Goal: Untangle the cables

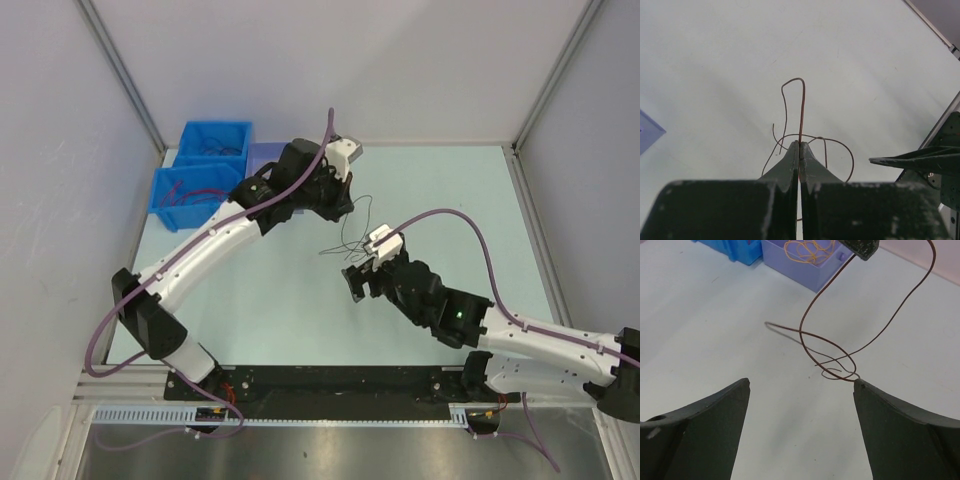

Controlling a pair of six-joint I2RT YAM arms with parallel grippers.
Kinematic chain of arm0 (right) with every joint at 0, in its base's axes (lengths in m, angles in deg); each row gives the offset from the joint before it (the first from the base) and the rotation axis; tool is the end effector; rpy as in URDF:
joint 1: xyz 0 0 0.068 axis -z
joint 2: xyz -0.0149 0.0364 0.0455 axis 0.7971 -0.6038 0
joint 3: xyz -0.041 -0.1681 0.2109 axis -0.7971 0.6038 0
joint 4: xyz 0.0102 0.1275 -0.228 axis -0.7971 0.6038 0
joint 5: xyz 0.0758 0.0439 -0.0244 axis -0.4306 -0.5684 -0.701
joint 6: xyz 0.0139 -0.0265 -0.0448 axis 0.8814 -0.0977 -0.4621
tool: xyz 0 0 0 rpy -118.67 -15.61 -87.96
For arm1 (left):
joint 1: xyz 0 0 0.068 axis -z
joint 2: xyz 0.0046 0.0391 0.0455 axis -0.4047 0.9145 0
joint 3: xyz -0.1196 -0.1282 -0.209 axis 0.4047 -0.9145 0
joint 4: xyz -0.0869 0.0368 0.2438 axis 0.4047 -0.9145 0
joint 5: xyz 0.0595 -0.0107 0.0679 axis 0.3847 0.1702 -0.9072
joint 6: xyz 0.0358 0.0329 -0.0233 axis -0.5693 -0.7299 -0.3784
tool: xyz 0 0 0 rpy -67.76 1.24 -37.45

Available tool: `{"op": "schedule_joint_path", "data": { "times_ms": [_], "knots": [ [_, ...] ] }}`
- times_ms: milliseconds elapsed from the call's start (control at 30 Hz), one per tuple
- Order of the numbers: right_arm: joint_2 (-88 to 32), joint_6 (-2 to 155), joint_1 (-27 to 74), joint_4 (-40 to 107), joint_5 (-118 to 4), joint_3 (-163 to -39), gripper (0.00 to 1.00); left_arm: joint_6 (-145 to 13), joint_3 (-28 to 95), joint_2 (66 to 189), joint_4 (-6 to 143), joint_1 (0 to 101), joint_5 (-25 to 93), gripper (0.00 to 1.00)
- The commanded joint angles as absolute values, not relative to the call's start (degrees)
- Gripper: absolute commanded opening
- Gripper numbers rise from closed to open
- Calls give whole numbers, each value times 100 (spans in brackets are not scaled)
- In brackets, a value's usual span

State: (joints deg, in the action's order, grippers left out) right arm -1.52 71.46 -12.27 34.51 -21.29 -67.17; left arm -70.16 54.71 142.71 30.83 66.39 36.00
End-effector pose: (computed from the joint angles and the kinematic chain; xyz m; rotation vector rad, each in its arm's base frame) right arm 0.1083 0.1935 0.3066 -0.6388 1.6905 0.3831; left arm 0.2577 -0.2446 0.3923 0.7731 2.0655 -0.6852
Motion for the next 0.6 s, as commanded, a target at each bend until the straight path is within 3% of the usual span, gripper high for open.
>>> {"op": "schedule_joint_path", "data": {
  "times_ms": [0, 567],
  "knots": [
    [3, 7394, -1429, 3867, -1815, -7000, 88, -7009, 5838, 14313, 3061, 6483, 3822, 0],
    [-657, 6674, -771, 2867, -2455, -7237, 89, -7044, 6014, 14314, 2815, 6465, 4024, 0]
  ]
}}
